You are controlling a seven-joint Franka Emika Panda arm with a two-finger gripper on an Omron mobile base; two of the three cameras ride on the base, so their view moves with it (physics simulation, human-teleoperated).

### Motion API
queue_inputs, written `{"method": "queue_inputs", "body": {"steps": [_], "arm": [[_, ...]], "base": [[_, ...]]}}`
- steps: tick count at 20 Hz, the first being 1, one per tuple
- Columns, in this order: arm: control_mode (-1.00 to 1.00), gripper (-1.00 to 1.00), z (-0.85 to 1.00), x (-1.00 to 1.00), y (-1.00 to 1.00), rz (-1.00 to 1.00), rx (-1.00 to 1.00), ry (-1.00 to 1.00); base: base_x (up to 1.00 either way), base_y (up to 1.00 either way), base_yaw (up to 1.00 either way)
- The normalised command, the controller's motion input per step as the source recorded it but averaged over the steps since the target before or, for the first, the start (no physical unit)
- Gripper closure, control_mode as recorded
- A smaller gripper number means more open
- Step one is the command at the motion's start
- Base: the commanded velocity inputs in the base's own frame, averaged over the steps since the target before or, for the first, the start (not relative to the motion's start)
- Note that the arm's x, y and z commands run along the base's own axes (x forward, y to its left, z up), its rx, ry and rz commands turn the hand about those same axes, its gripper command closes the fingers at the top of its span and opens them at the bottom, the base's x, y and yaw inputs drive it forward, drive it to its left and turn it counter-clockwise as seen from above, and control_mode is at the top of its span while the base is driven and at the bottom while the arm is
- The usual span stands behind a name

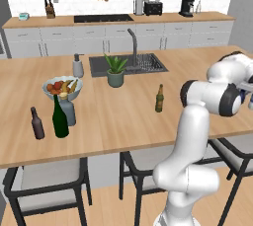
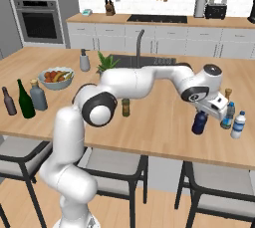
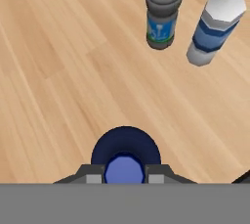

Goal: Move the plastic bottles in the middle to the plastics group, and the glass bottles in the middle to the glass group.

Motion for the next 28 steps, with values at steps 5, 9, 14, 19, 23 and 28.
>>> {"method": "queue_inputs", "body": {"steps": [5,9,14,19,23,28], "arm": [[-1.0,1.0,0.0,-0.14,0.0,0.0,0.0,-0.04],[-1.0,1.0,-0.2,-0.36,0.03,0.0,-0.05,-0.03],[-1.0,1.0,-0.05,-0.08,0.15,-0.04,-0.11,-0.04],[-1.0,1.0,0.0,0.09,0.1,-0.08,-0.12,-0.01],[-1.0,1.0,0.0,0.13,-0.03,-0.08,-0.06,0.0],[-1.0,1.0,0.0,0.2,-0.28,-0.05,0.02,0.0]], "base": [[0.0,0.0,0.0],[0.0,0.0,0.0],[0.0,0.0,0.0],[0.0,0.0,0.0],[0.0,0.0,0.0],[0.0,0.0,0.0]]}}
